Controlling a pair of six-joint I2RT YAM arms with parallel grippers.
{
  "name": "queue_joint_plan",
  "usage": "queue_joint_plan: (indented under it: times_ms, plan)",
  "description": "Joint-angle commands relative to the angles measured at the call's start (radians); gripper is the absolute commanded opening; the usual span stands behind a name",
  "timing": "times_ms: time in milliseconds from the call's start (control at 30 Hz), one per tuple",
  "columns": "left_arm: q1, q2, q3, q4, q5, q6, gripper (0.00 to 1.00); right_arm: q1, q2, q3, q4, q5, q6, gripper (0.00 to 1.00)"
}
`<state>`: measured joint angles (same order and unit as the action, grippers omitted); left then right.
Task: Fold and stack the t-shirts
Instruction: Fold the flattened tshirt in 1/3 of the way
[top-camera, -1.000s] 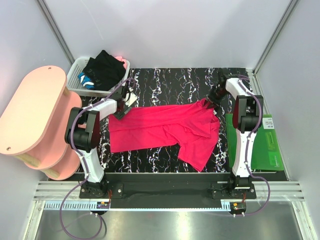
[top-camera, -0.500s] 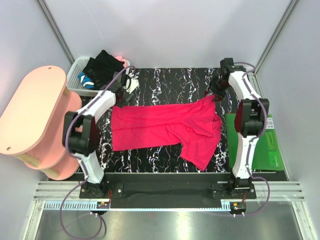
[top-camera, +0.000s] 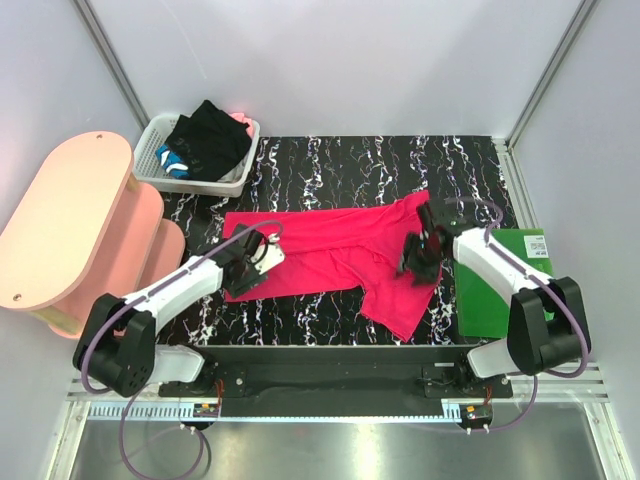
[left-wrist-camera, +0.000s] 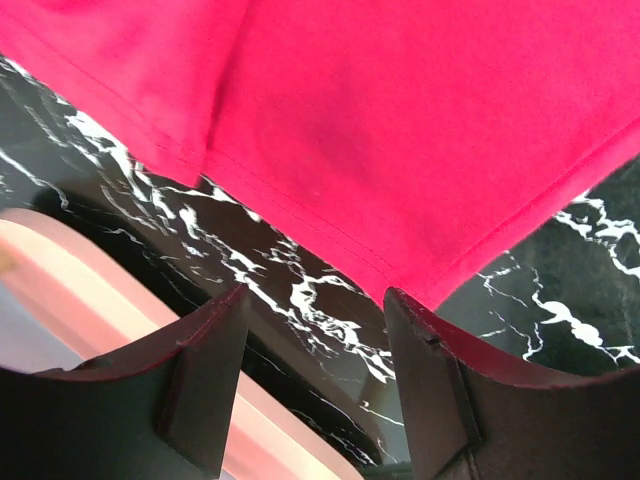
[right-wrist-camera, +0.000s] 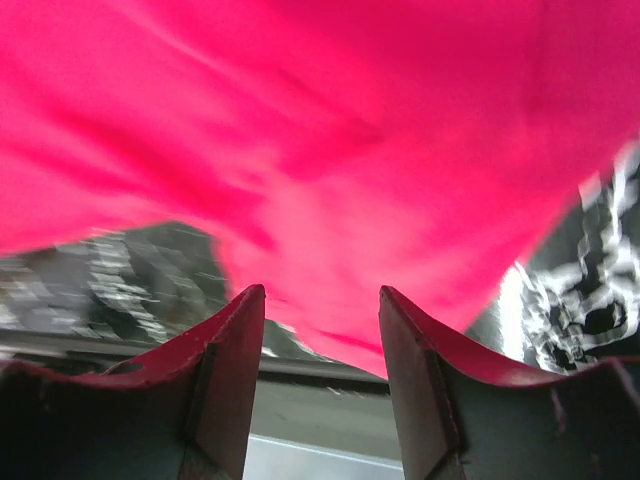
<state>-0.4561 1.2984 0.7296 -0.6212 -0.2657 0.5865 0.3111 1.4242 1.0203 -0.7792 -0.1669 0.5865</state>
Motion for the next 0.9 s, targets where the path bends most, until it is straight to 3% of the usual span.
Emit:
queue_joint_plan:
  times_ms: [0, 333, 533, 867]
  plan:
    - [0.013, 0.027, -0.002, 0.095, -0.032, 0.018, 0.61, 0.02, -0.065, -0.15, 0.099, -0.016, 0.082, 0.57]
    - [0.097, 0.266, 0.019, 0.218, -0.069, 0.056, 0.59, 0.02, 0.09, -0.167, 0.133, -0.002, 0.052, 0.56]
    - [0.201, 0.262, -0.053, 0.267, -0.081, 0.147, 0.57, 0.02, 0.097, -0.233, 0.152, 0.007, 0.055, 0.54]
    - [0.197, 0.156, -0.036, 0.184, -0.044, 0.122, 0.57, 0.02, 0.084, -0.25, 0.14, 0.003, 0.049, 0.54]
